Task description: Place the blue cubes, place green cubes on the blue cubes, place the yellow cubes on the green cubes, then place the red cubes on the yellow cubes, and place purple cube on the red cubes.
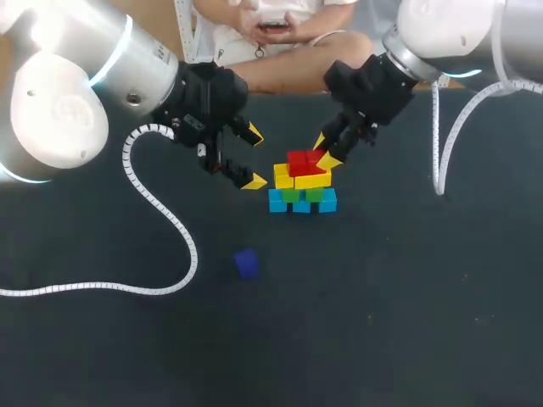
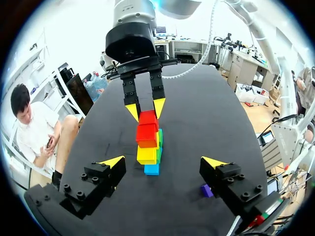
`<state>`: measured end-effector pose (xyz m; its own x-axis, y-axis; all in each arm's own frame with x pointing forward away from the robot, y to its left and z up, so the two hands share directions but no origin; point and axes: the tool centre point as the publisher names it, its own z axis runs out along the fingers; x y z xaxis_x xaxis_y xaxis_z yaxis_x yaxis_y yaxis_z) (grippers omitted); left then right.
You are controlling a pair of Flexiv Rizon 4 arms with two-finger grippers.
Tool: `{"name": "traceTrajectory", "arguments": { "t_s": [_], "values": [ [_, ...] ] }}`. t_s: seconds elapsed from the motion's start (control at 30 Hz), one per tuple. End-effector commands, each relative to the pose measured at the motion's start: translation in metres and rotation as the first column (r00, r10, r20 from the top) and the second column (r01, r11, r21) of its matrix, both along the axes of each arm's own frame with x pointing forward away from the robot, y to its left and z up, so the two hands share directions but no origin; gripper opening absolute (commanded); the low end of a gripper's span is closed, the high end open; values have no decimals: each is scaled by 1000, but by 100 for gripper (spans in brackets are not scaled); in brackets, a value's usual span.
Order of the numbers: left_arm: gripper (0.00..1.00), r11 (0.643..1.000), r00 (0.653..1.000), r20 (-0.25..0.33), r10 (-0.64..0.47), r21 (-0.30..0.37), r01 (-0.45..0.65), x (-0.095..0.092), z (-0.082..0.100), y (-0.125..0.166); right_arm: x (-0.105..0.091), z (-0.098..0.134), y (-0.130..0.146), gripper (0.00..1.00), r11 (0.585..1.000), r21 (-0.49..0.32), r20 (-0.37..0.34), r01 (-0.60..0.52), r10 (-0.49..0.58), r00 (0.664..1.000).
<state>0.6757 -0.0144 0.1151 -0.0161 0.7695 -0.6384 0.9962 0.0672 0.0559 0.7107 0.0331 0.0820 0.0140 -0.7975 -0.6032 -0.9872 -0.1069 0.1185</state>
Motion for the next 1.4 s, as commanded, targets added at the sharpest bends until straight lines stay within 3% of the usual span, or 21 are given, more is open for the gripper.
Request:
{"name": "traceTrajectory", "arguments": {
  "t_s": [0.03,0.2,0.27,0.3,0.33,0.37,0.9,1.4],
  "values": [
    [100,1000,1000,0,-3,-3,3,1,0,1,-1,0,0,21,1000,1,1,1,-1,1000],
    [100,1000,1000,0,-3,-3,3,1,0,1,-1,-1,0,23,1000,0,0,0,0,1000],
    [100,1000,1000,0,-3,-3,3,1,0,1,-1,-1,0,32,1000,-1,-1,1,-1,1000],
    [100,1000,1000,0,-3,-3,3,1,0,1,0,-1,0,42,1000,-1,-2,2,-2,1000],
    [100,1000,1000,0,-3,-3,3,1,0,1,0,-1,0,60,1000,0,-2,2,-2,1000],
    [100,1000,1000,0,-3,-3,3,1,0,1,0,-1,-1,100,1000,1,-2,2,-2,1000],
    [100,1000,1000,0,-3,-3,3,1,0,1,0,16,-14,100,998,43,26,38,-39,999],
    [100,1000,1000,0,-3,-3,3,1,0,1,-1,34,-52,100,983,116,32,141,-146,989]
  ]
}}
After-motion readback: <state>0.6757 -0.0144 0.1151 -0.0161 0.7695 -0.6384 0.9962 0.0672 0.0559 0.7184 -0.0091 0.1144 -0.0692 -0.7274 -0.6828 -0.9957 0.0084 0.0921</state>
